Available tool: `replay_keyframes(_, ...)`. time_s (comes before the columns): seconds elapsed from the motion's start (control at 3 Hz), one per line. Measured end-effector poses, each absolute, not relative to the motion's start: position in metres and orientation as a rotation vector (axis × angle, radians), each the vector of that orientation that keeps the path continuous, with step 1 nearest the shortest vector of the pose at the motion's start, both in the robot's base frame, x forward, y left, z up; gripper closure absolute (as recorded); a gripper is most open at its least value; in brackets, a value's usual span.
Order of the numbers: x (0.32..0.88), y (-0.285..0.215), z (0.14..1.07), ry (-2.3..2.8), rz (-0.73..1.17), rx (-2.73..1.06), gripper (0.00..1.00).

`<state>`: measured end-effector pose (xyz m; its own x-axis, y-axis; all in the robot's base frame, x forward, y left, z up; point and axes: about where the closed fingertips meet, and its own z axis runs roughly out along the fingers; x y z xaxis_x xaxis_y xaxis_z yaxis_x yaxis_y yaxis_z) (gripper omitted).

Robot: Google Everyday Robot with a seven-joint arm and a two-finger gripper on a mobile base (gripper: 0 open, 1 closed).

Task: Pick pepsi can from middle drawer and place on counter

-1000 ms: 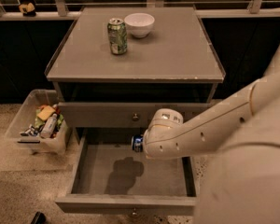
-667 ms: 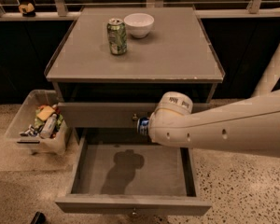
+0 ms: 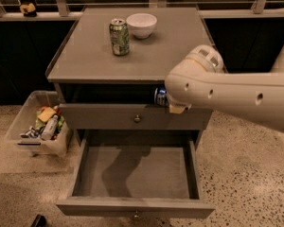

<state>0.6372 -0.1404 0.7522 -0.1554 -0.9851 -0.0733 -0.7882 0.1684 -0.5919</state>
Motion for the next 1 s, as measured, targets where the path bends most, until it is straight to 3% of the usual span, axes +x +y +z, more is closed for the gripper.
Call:
replay_keyframes(0.33, 0.638, -0.141, 0.757, 2.006, -0.592, -1.674, 1.0)
replay_keyframes(0.67, 0.605, -0.114, 0.732, 1.939, -0.506, -1.803, 1.0)
replay_keyframes(1.0, 0.528, -0.083, 0.71, 1.804, -0.456, -2.03, 1.0)
